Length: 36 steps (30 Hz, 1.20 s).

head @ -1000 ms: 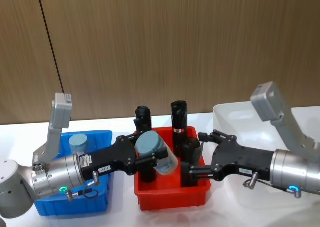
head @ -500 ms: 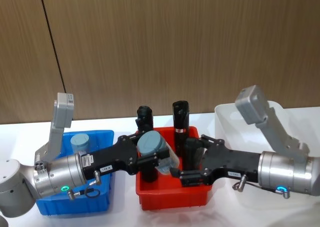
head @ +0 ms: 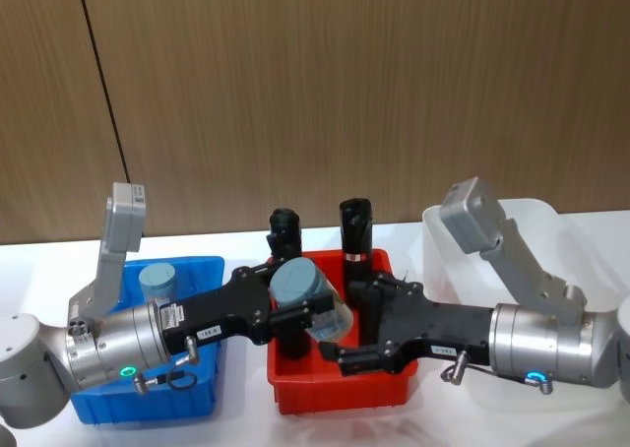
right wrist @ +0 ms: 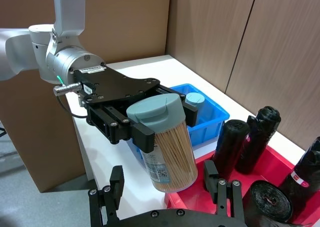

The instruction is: Pick the cotton swabs from the blue box and place them into the white box.

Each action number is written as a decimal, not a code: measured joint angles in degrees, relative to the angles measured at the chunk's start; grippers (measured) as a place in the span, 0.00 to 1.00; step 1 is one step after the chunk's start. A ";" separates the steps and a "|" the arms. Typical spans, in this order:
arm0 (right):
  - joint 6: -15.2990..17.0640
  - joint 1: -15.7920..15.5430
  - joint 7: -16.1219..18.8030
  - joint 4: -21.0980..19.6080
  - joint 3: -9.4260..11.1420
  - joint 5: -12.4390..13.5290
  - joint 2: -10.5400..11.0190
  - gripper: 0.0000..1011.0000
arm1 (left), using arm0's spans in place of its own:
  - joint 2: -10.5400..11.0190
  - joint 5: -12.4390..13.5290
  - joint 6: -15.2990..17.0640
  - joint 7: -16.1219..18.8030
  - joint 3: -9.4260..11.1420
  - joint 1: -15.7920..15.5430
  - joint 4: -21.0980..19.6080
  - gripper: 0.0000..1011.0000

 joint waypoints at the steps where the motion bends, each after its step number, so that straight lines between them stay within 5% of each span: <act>1: -0.09 0.13 0.03 0.21 -0.16 -0.10 -0.09 0.99 | 0.00 0.00 0.00 0.00 0.00 0.00 0.00 0.66; 28: -1.38 2.97 -0.94 4.43 -2.74 -2.33 -2.48 0.99 | 0.00 0.00 0.00 0.00 0.00 0.00 0.00 0.66; 36: -1.47 3.57 -1.65 4.99 -3.12 -2.35 -2.89 0.81 | 0.00 0.00 0.00 0.00 0.00 0.00 0.00 0.66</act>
